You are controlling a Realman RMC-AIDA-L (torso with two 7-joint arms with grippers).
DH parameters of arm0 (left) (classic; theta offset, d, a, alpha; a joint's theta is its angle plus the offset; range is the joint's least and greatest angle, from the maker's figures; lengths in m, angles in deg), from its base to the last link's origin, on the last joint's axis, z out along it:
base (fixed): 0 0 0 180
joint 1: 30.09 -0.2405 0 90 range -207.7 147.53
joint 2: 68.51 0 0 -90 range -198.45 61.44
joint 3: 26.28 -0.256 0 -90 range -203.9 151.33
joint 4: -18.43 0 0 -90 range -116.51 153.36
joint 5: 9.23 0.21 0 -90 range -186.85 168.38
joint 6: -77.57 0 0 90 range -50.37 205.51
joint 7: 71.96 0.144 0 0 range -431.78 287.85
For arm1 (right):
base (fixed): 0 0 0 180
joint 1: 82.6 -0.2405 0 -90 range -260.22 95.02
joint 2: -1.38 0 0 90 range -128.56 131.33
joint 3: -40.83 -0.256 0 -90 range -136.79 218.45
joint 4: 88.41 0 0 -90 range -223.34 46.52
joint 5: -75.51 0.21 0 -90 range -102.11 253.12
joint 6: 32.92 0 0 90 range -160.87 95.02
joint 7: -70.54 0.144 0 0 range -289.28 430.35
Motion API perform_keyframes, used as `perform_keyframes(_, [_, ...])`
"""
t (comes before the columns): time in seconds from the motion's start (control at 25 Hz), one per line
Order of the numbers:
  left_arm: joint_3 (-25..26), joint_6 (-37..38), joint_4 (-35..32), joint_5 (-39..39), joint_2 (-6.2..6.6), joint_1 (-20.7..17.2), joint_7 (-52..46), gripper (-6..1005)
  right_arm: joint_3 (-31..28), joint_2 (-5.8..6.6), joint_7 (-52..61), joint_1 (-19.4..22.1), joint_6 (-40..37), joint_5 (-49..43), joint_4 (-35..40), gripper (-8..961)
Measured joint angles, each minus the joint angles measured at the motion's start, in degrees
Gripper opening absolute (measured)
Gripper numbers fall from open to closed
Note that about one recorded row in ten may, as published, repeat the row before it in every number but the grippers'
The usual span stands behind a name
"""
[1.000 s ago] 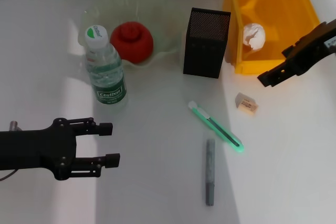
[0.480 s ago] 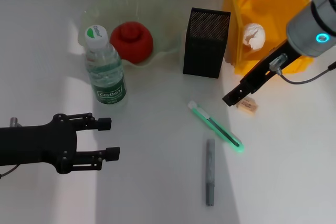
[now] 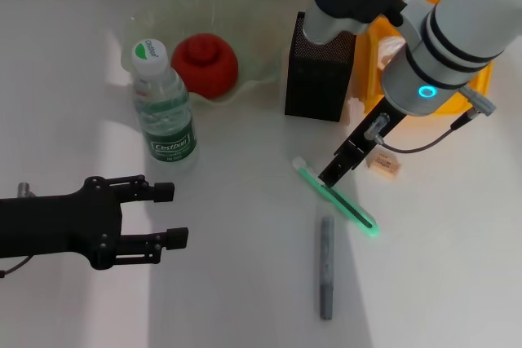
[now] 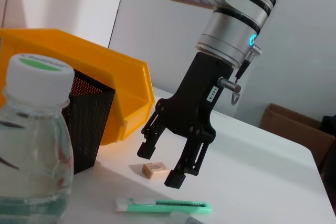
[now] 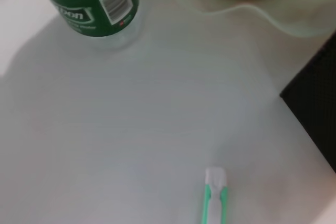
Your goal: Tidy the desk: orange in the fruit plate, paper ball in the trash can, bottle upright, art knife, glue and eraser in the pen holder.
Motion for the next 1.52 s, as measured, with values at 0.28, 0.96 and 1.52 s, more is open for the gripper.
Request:
perform_keyframes(0.28, [0.0, -0.2, 0.29, 0.0, -0.28, 0.05, 0.26, 754, 3.13, -0.07, 0.13, -1.87, 2.64, 3.59, -3.62, 766])
perform_keyframes(0.96, [0.0, -1.57, 0.75, 0.0, -0.55, -0.43, 1.53, 755, 7.45, -0.07, 1.23, -4.84, 7.32, 4.74, -9.27, 461])
perform_keyframes(1.52, [0.0, -2.3, 0.74, 0.0, -0.81, -0.47, 1.65, 755, 11.19, -0.07, 1.52, -6.24, 11.4, 7.78, -11.75, 367])
